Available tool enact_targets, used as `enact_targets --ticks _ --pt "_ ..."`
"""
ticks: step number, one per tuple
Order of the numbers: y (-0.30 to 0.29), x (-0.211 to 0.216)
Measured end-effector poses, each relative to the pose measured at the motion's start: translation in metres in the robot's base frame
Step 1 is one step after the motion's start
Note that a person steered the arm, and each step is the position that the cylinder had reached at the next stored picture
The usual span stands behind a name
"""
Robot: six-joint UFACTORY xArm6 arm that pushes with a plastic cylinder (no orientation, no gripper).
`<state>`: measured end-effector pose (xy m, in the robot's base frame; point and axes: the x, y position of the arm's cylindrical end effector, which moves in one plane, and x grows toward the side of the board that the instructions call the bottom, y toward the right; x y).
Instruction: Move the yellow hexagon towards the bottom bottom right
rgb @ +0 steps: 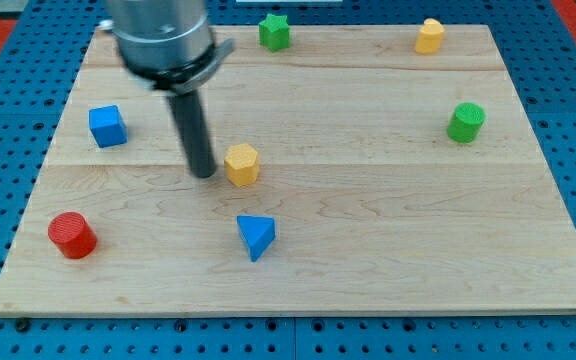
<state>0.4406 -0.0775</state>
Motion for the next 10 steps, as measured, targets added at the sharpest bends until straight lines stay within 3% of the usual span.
enact_targets --ticks 2,3,4,5,6,7,8,9,10 --pt "0.145 0.009" --pt "0.115 0.023" --pt "0.078 0.001" --pt "0.087 0.053" --pt "0.192 0.056" --pt "0.221 0.06" --pt "0.205 0.091" --pt "0.166 0.078" --pt "0.186 0.125"
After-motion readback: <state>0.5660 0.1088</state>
